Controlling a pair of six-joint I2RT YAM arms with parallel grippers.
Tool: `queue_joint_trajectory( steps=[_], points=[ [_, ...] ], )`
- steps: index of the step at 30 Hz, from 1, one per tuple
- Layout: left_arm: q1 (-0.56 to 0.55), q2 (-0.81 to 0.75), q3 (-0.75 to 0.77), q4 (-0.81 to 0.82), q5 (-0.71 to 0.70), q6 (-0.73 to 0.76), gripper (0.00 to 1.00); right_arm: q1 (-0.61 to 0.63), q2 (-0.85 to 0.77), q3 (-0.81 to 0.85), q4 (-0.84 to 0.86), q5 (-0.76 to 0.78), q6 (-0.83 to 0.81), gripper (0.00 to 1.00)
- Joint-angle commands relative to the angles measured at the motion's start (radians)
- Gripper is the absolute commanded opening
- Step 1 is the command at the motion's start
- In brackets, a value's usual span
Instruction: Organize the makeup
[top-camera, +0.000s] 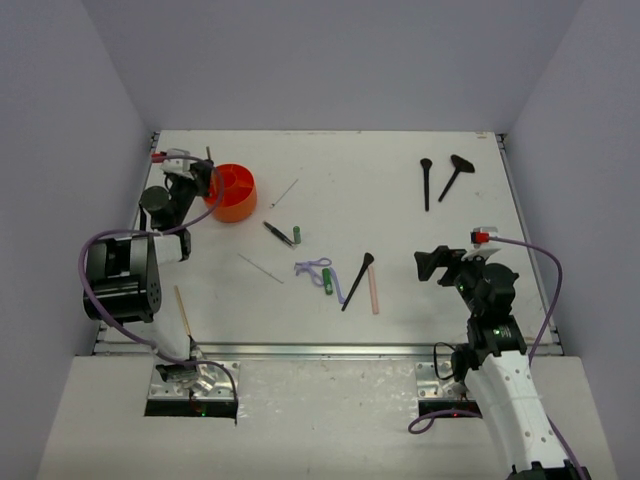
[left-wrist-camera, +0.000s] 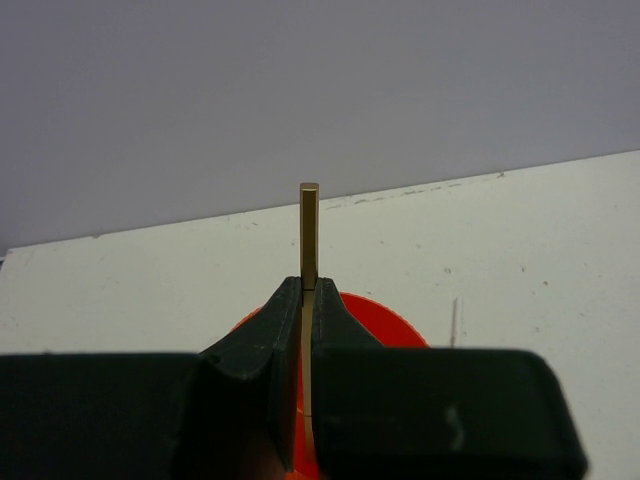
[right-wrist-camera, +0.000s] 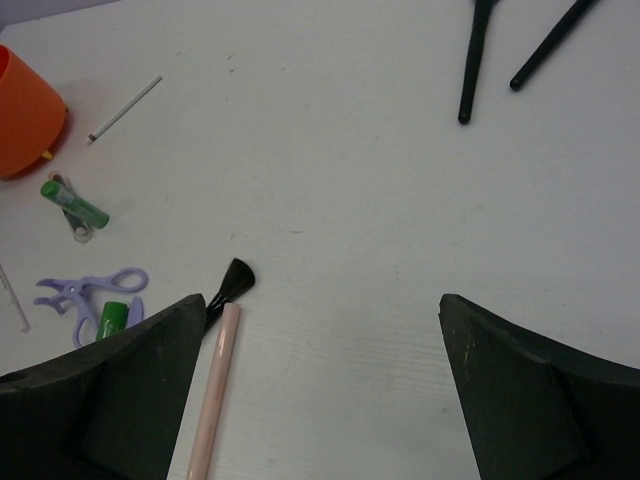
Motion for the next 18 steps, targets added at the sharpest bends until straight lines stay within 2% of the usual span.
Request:
queue_joint_trajectory(
  steps=[1, 6, 8, 9, 11, 12, 13, 15, 18],
  points=[
    [0.007, 0.026, -0.024, 0.113, 0.017, -0.001, 0.0, -0.001, -0.018, 0.044, 0.001, 0.023, -0.028, 0.99],
    [0.011, 0.005, -0.065, 0.103, -0.006, 0.026, 0.11, -0.002, -0.031, 0.025, 0.022, 0.023, -0.023, 0.99],
    [0.011, -0.013, -0.078, 0.097, 0.0, 0.027, 0.21, -0.001, -0.029, 0.029, 0.02, 0.017, -0.023, 0.99],
    [0.011, -0.031, -0.086, 0.09, -0.001, 0.023, 0.31, -0.001, -0.027, 0.033, 0.016, 0.013, -0.021, 0.99],
    [0.011, -0.071, -0.101, 0.063, -0.021, 0.004, 0.58, -0.001, -0.026, 0.04, 0.007, 0.007, -0.017, 0.99],
    [0.011, -0.095, -0.103, 0.045, -0.032, -0.004, 0.68, -0.002, -0.026, 0.04, 0.006, 0.005, -0.016, 0.99],
    [0.011, -0.117, -0.102, 0.023, -0.039, -0.006, 0.75, -0.002, -0.028, 0.039, 0.005, 0.004, -0.015, 0.99],
    [0.011, -0.202, -0.084, -0.083, -0.082, -0.013, 0.83, -0.001, -0.03, 0.039, -0.002, 0.005, -0.009, 0.99],
    [0.011, -0.318, -0.038, -0.244, -0.182, -0.017, 0.84, -0.001, -0.03, 0.041, -0.012, 0.014, 0.01, 0.99]
  ],
)
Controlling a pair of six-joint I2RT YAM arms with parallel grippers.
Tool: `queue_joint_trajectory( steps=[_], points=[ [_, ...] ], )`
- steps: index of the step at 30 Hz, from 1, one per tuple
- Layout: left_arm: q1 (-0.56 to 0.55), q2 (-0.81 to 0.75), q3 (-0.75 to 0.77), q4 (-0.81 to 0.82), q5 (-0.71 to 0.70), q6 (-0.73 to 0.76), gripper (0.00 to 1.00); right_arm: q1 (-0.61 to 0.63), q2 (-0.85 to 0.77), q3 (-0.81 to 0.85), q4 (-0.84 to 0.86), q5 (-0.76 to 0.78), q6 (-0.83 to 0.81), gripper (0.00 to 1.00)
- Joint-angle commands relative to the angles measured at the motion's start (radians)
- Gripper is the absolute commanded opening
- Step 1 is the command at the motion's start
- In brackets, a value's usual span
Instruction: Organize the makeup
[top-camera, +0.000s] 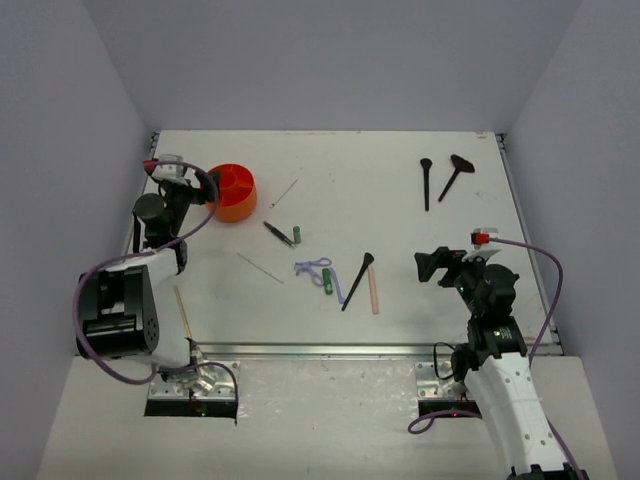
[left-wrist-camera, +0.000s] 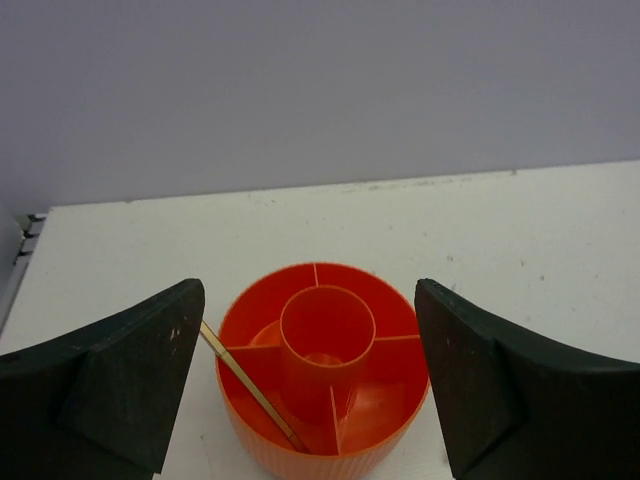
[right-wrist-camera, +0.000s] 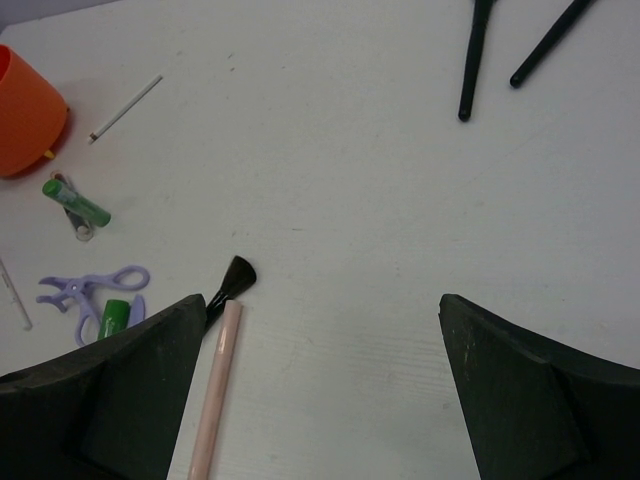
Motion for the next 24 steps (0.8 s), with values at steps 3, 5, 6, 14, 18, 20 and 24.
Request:
queue_joint_trajectory(
  steps=[3, 5, 6, 14, 18, 20, 24],
  points=[
    [0.012, -0.27, 0.132, -0.404, -0.216, 0.014, 0.85, -0.001, 0.0, 0.051, -0.031, 0.051, 0.04, 0.99],
    [0.012, -0.356, 0.211, -0.697, -0.25, 0.147, 0.85, -0.002, 0.017, 0.053, -0.059, 0.101, 0.094, 0.99],
    [0.012, -0.399, 0.233, -0.811, -0.237, 0.23, 0.85, -0.002, 0.028, 0.048, -0.061, 0.087, 0.107, 0.99],
    [0.015, -0.46, 0.32, -1.586, -0.349, 0.506, 0.88, -0.002, 0.04, -0.018, -0.048, -0.078, 0.187, 0.99],
    [0.022, -0.368, 0.323, -1.829, -0.356, 0.53, 0.87, -0.002, -0.004, -0.079, -0.019, -0.151, 0.214, 0.99],
    [0.022, -0.319, 0.322, -1.878, -0.346, 0.509, 0.85, -0.001, -0.018, -0.09, -0.02, -0.173, 0.207, 0.99],
    [0.022, -0.22, 0.291, -1.908, -0.313, 0.425, 0.79, 0.063, -0.024, -0.096, -0.034, -0.127, 0.185, 0.99]
  ],
)
